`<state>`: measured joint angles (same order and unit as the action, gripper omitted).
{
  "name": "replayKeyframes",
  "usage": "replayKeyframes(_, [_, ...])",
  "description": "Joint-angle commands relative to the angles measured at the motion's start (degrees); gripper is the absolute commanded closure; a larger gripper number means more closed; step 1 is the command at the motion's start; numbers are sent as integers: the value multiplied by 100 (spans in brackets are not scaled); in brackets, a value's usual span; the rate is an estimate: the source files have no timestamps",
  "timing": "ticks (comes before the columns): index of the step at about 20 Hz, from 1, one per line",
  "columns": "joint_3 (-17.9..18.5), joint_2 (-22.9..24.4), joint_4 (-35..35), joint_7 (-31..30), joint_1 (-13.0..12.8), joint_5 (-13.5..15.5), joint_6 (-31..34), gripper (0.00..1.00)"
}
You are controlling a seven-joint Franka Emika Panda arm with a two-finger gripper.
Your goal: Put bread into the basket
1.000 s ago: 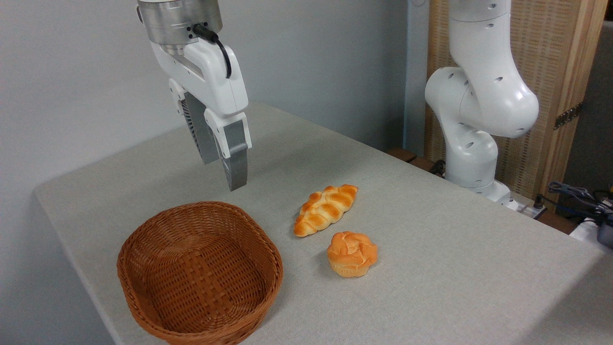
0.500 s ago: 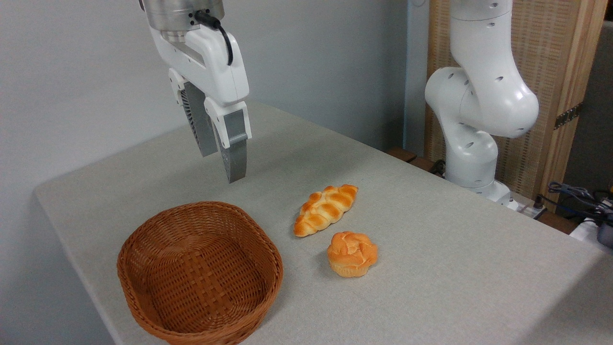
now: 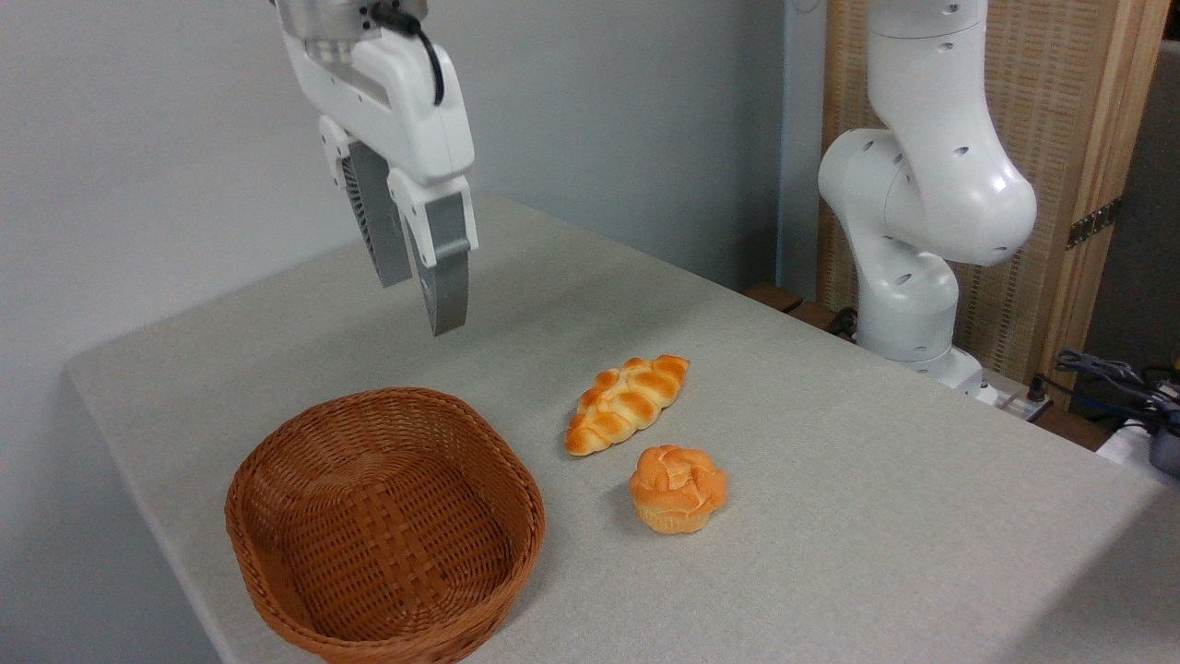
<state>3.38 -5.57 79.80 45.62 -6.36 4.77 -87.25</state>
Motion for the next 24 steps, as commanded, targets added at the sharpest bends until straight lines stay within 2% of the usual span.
replayKeyframes(1, [31, 126, 44, -97, -15, 6, 199, 0])
replayKeyframes(8, [101, -94, 71, -88, 29, -11, 112, 0])
replayKeyframes(14, [-22, 3, 414, -106, -103, -3, 112, 0])
replayKeyframes(17, [13, 29, 667, -88, -103, -11, -465, 0])
replayKeyframes(20, [40, 152, 914, -70, -85, -11, -600, 0])
replayKeyframes(21, [40, 257, 1054, -44, -85, -116, -643, 0])
replayKeyframes(23, [-4, 407, 1317, -44, -94, -528, -661, 0])
replayKeyframes(24, [-13, 503, 1458, -35, -102, -582, -688, 0])
